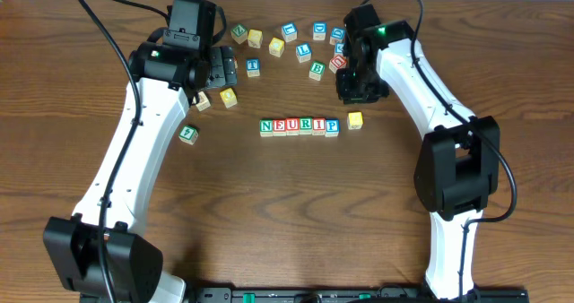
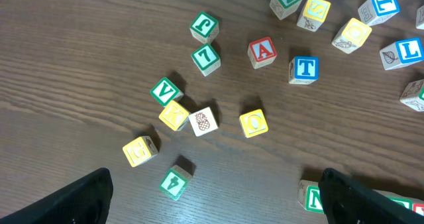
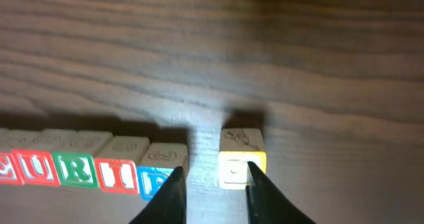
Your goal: Spell out NEURIPS
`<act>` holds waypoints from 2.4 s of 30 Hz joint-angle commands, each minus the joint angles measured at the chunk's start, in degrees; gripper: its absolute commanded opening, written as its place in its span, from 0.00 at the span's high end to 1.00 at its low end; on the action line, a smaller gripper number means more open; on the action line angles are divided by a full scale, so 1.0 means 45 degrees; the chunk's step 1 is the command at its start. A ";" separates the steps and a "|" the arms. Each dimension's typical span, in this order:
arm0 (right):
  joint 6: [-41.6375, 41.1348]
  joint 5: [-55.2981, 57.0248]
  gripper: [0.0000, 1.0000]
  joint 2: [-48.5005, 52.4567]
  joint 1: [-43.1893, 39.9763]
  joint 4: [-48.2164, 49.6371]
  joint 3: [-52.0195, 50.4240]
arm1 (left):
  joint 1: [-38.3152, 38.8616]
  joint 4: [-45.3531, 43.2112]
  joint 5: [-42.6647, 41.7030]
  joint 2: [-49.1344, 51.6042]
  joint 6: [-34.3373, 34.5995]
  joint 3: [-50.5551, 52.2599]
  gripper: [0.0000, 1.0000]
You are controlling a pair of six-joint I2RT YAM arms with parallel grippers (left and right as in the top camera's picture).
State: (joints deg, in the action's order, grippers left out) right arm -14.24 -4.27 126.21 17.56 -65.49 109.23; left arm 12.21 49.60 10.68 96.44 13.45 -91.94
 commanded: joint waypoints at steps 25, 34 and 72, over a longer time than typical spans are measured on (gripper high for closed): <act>-0.1112 0.0539 0.86 0.0102 -0.0495 0.2832 -0.2472 | -0.0068 0.0010 0.0117 -0.0049 -0.0073 -0.0034 0.02; -0.1112 0.0549 0.87 0.0102 -0.0500 0.2229 -0.2472 | -0.0068 0.0015 0.0117 -0.0049 -0.0073 -0.0034 0.02; -0.1530 0.0107 0.91 0.0102 -0.1078 -0.0782 -0.2472 | -0.0068 0.0010 0.0117 -0.0049 -0.0073 -0.0034 0.02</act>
State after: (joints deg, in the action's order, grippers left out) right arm -20.40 -2.28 126.30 12.60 -68.42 98.43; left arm 12.19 49.63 10.66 96.44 13.45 -91.94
